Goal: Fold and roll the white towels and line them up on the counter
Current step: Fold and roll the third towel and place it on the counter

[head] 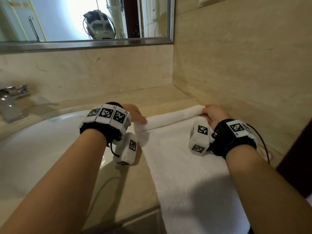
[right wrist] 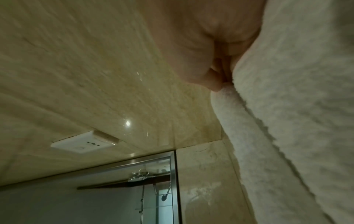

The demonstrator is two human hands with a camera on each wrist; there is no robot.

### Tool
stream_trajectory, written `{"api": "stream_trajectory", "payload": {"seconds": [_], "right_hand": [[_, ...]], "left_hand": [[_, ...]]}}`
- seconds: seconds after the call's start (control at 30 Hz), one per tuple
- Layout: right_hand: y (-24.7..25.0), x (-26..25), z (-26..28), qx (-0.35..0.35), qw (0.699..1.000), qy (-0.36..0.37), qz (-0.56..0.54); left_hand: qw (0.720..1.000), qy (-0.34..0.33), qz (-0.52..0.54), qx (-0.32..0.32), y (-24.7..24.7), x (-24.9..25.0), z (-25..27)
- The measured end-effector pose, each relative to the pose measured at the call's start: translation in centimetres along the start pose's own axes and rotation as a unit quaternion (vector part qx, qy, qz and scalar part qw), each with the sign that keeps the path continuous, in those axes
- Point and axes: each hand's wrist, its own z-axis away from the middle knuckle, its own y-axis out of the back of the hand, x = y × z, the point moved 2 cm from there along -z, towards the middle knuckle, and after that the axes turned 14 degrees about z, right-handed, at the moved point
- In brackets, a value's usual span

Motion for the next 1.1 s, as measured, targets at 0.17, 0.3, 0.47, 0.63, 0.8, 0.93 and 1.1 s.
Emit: {"api": "stream_trajectory", "payload": {"seconds": [0.17,0.3,0.47,0.63,0.8,0.93,1.1], "right_hand": [[-0.4,0.3,0.3,0.052,0.998,0.003,0.046],[-0.5,-0.1,1.1,0.061,0.996,0.024,0.053],[-0.6,-0.8,1.5,0.087,0.993,0.041,0.063],[-1.0,-0.6,1.6,0.058,0.994,0.067,0.068],[-1.1,-0.9,1.9,0.031,0.991,0.096,0.083],[-0.7,-0.7,1.9,0.065,0.99,0.074,0.103],[-0.2,-1.3,2.1,0.104,0.98,0.071,0.154]], "left_hand": [[0.999,0.033,-0.005,0.004,0.2,-0.2,0.0],[0.997,0.043,0.039,-0.05,0.6,0.0,0.7],[0.996,0.005,-0.035,-0.078,-0.2,0.7,0.8],[0.991,-0.002,-0.1,-0.085,0.1,1.1,0.7],[0.975,-0.019,-0.212,-0.056,0.2,1.4,0.3],[0.968,-0.028,-0.241,-0.061,-0.5,1.0,-0.8],[0.957,-0.027,-0.279,-0.074,-1.3,2.0,-0.8]]}}
